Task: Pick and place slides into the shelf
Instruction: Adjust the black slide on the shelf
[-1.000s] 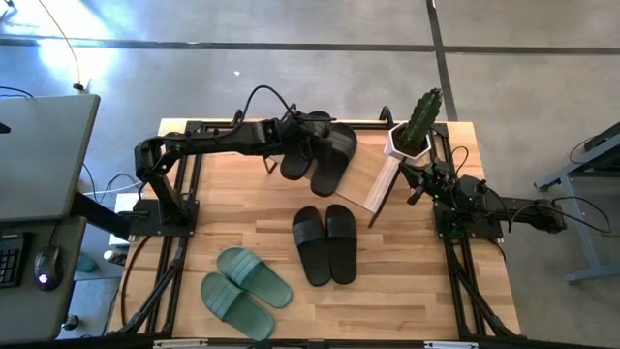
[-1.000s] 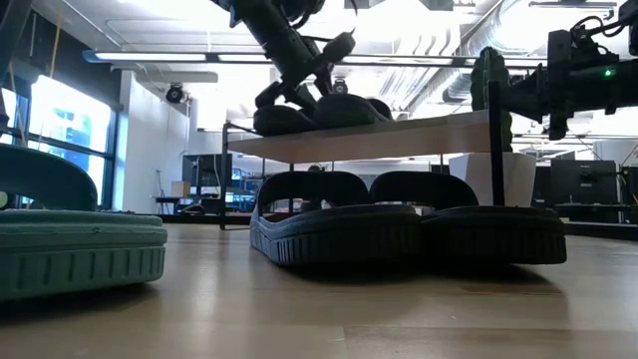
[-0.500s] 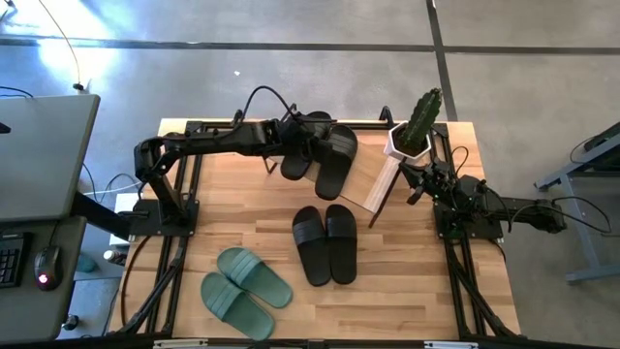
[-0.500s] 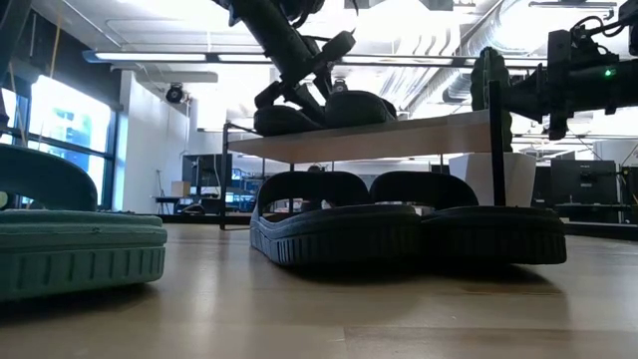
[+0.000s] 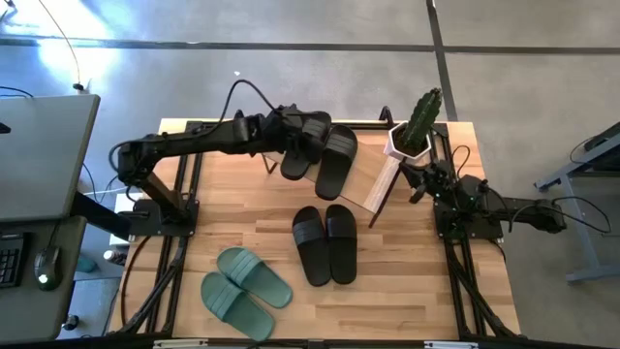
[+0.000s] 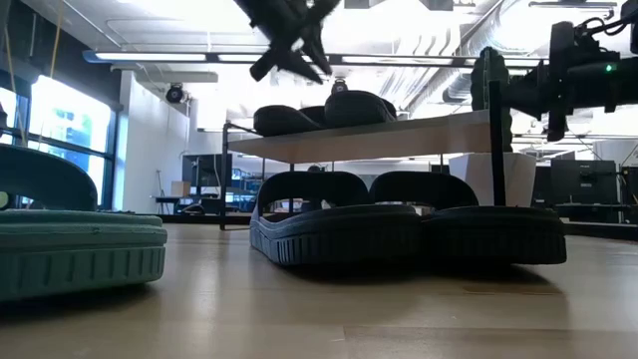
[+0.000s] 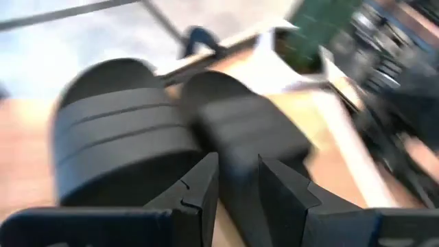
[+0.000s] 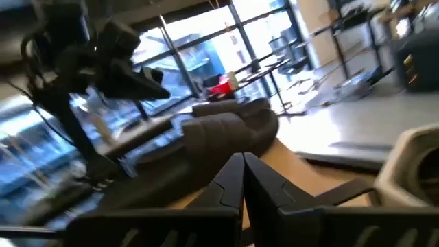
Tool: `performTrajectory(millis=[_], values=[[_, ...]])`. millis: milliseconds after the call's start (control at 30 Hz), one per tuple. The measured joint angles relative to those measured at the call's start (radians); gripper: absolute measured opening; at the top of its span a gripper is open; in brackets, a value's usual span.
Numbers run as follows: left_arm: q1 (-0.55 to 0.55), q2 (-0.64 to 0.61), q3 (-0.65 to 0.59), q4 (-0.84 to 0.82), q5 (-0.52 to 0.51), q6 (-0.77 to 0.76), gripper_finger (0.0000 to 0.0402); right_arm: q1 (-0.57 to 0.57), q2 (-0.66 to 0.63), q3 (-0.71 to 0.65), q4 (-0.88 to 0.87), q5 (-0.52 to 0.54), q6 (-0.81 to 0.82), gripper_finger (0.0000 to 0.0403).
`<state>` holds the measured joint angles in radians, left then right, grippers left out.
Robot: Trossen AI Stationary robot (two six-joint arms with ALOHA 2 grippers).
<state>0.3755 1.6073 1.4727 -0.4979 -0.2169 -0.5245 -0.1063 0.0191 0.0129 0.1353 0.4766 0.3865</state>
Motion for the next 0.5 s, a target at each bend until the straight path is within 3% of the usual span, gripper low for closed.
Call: performTrajectory(millis=[267, 500], values=[[-0.104, -0.121, 0.0, 0.035, 0.106, 0.327, 0.0088, 0.0, 0.094, 0.168, -0.209, -0.074, 0.134, 0.0], [-0.113, -0.217, 0.0, -0.007, 0.12, 0.361, 0.0088, 0.0, 0.333, 0.417, -0.39, -0.099, 0.046, 0.0]])
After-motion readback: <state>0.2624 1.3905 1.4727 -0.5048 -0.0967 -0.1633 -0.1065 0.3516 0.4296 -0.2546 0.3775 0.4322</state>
